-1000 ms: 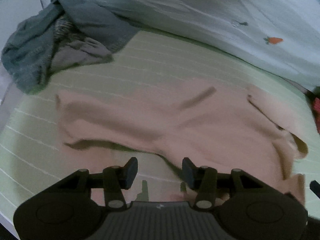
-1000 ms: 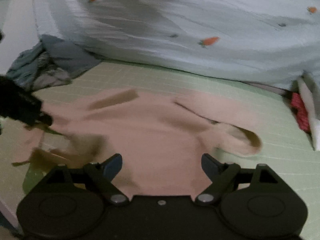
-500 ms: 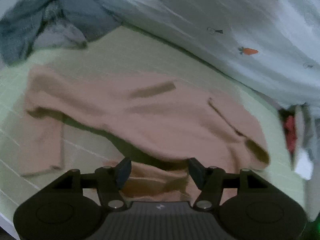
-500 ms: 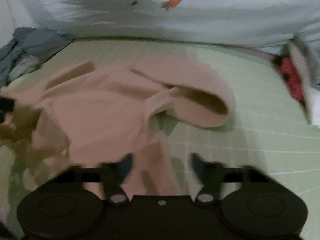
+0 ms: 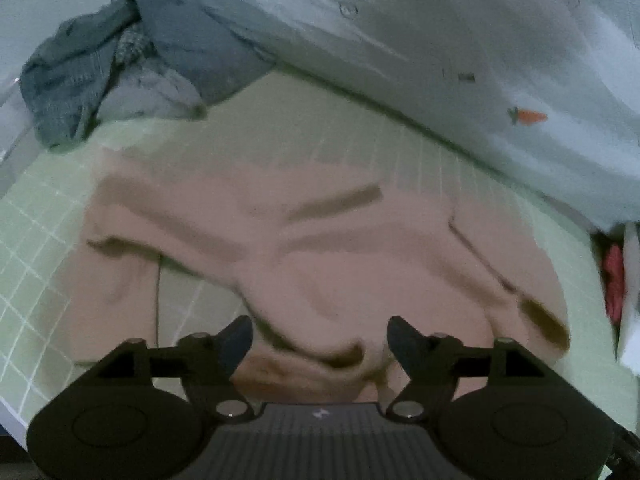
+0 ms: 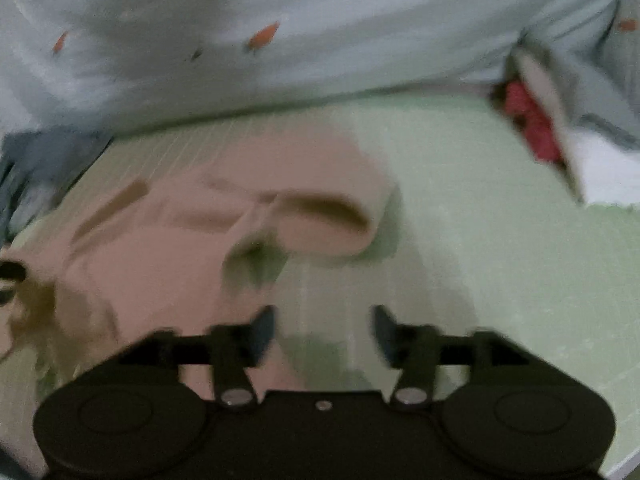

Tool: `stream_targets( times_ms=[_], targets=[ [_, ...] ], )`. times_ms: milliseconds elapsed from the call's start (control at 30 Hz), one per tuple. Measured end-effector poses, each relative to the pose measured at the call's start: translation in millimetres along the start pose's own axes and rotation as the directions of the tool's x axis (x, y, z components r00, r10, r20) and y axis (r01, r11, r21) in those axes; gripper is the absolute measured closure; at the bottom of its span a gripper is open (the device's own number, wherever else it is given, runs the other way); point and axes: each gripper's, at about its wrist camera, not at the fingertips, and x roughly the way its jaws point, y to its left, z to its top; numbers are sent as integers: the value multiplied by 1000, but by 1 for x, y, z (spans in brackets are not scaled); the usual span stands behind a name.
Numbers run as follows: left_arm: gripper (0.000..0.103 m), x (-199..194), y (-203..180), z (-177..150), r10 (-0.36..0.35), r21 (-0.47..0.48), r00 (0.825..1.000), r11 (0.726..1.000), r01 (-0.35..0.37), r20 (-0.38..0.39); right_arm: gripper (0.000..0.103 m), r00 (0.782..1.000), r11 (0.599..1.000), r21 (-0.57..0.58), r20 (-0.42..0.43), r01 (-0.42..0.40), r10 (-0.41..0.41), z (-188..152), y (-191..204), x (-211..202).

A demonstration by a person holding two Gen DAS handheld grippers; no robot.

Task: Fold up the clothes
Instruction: 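Lay the beige shirt flat on the mat and open both grippers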

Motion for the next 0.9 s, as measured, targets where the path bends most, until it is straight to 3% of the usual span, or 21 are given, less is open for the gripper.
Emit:
stream_targets(
  times_ms=[33,133,333,433,533,600,633,667,800,833,900],
  targets=[
    [27,-1,-1,5,-3,-14,1000,1000,4,12,24,1000,1000,-26,22,11,-10,7,3,3],
    [23,-1,-4,19,3,-43,999,999,-1,49,17,995,987,-147,76,67,-56,26,16,20],
    [22,18,-15,46,42,-28,998,999,-41,42,16,989,893,-426,64,147,-133,52,50,90],
    [22,37,-23,59,57,-13,998,998,-57,19,23,987,871,-467,25,150,-157,59,56,128],
    [22,58,-30,71,74,9,997,997,-74,-19,42,984,870,-468,-14,152,-180,68,55,159],
    [22,69,-35,74,88,39,995,995,-86,-36,63,987,889,-435,-10,141,-162,75,47,164],
    [22,74,-38,76,94,56,995,994,-92,-41,87,990,902,-411,2,132,-144,78,42,164],
    [22,77,-40,75,97,67,994,993,-94,-43,99,991,922,-364,20,130,-131,82,34,160],
    [22,92,-41,68,124,74,989,990,-118,-82,99,986,989,-46,100,141,-136,91,-16,135],
    [22,95,-39,65,128,70,987,990,-121,-94,99,983,986,95,108,141,-151,91,-39,127],
    [22,102,-31,57,141,45,982,990,-136,-127,99,976,935,313,78,169,-202,80,-84,116]
  ],
)
